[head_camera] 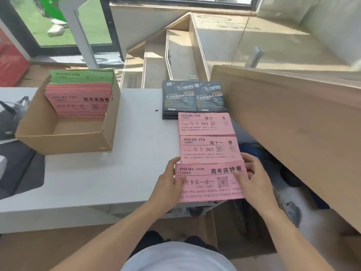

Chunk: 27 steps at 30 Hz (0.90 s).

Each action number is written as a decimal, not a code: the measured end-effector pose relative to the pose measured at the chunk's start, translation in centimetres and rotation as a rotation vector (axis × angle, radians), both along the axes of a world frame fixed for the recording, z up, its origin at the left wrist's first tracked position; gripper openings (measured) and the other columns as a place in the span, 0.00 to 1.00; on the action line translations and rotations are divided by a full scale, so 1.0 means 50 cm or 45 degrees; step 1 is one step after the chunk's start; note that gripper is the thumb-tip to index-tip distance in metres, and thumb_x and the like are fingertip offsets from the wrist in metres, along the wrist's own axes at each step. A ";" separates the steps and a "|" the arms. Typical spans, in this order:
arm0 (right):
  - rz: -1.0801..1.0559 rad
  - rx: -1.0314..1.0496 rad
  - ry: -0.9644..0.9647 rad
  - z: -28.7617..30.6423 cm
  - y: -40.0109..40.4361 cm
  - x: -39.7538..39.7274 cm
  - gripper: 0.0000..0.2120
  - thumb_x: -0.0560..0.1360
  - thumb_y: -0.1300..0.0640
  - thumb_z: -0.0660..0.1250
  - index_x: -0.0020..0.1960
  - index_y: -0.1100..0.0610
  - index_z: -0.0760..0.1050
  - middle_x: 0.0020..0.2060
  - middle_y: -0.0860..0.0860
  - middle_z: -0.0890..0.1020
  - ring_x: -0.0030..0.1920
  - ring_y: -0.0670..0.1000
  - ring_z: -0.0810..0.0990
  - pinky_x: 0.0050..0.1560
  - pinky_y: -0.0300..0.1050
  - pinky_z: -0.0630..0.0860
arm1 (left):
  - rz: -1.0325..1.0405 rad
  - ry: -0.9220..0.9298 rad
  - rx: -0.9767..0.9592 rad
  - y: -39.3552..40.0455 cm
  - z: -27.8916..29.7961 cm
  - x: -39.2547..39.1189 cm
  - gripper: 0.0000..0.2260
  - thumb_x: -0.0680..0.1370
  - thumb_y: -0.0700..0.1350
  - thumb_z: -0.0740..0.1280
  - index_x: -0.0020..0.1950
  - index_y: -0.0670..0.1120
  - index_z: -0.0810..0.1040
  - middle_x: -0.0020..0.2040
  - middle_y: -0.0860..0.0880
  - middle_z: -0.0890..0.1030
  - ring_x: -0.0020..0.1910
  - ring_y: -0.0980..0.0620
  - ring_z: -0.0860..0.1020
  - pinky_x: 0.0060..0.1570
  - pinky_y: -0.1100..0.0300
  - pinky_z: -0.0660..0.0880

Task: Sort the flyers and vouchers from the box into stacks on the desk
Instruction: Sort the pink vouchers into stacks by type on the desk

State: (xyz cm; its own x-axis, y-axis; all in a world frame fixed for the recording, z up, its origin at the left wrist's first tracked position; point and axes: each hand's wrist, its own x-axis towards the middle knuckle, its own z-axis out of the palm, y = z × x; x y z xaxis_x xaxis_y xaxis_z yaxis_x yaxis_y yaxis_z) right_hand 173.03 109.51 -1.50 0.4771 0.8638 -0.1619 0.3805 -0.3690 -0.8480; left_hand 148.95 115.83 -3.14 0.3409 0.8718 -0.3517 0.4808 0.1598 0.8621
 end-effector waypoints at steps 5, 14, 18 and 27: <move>-0.023 -0.053 -0.111 -0.030 0.006 0.027 0.21 0.79 0.55 0.69 0.67 0.39 0.68 0.54 0.40 0.79 0.50 0.39 0.81 0.35 0.32 0.74 | 0.035 0.107 -0.015 0.021 0.000 0.043 0.26 0.83 0.47 0.64 0.77 0.57 0.57 0.53 0.56 0.78 0.47 0.58 0.81 0.35 0.65 0.80; -0.041 -0.154 -0.452 -0.059 -0.018 0.032 0.25 0.78 0.49 0.70 0.73 0.46 0.67 0.69 0.49 0.72 0.68 0.50 0.70 0.66 0.52 0.73 | 0.177 0.164 -0.146 0.004 0.015 0.026 0.35 0.79 0.48 0.71 0.80 0.53 0.54 0.73 0.51 0.70 0.64 0.51 0.76 0.56 0.55 0.78; 0.219 -0.257 -0.560 -0.052 -0.040 0.006 0.30 0.71 0.36 0.72 0.69 0.43 0.70 0.73 0.43 0.65 0.74 0.48 0.60 0.74 0.54 0.62 | 0.287 -0.092 -0.506 -0.012 0.032 0.032 0.33 0.80 0.44 0.69 0.80 0.53 0.56 0.77 0.53 0.68 0.70 0.50 0.72 0.61 0.56 0.70; 0.489 -0.359 -0.712 -0.055 -0.040 -0.015 0.30 0.72 0.36 0.71 0.70 0.41 0.66 0.77 0.43 0.60 0.78 0.48 0.54 0.78 0.54 0.53 | 0.252 -0.281 -0.679 0.001 0.039 0.054 0.30 0.80 0.40 0.68 0.78 0.57 0.60 0.66 0.56 0.78 0.61 0.51 0.80 0.44 0.58 0.75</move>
